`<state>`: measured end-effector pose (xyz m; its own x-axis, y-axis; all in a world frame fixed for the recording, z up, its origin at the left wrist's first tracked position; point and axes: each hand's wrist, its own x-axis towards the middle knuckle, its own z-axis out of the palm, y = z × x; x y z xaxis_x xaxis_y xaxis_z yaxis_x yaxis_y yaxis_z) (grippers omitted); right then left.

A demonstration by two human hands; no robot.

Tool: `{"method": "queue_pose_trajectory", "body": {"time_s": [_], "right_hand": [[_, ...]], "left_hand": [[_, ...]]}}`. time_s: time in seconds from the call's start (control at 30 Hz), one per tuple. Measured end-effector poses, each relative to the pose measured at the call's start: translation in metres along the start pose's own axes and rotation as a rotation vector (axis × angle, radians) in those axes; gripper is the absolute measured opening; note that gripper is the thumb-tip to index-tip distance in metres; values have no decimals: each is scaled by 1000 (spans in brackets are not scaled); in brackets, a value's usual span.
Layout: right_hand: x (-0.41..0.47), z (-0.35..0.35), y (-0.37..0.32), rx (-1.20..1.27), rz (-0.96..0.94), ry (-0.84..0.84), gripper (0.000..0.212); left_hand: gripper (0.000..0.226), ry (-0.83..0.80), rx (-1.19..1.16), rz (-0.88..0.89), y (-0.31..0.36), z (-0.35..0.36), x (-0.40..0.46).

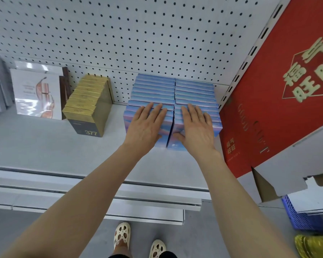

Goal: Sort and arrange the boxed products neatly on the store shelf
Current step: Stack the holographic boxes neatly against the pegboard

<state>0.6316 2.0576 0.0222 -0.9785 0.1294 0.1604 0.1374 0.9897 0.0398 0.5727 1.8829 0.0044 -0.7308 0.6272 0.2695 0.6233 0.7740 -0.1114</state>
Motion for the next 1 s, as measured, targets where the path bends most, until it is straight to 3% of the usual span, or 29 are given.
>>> {"method": "queue_pose_trajectory", "body": {"time_s": [0.47,0.73,1.0], "right_hand": [[-10,-12,3,46,-13,-49,99],[-18,-23,5,110,-34,-47,90],[-34,-26,5,163,-68,29,79]], "left_hand": [[78,42,-56,1,-3,-16,-4],[68,87,-124,-2,-2,-29,-7],[43,284,-220,-29,-3,-38,-32]]}}
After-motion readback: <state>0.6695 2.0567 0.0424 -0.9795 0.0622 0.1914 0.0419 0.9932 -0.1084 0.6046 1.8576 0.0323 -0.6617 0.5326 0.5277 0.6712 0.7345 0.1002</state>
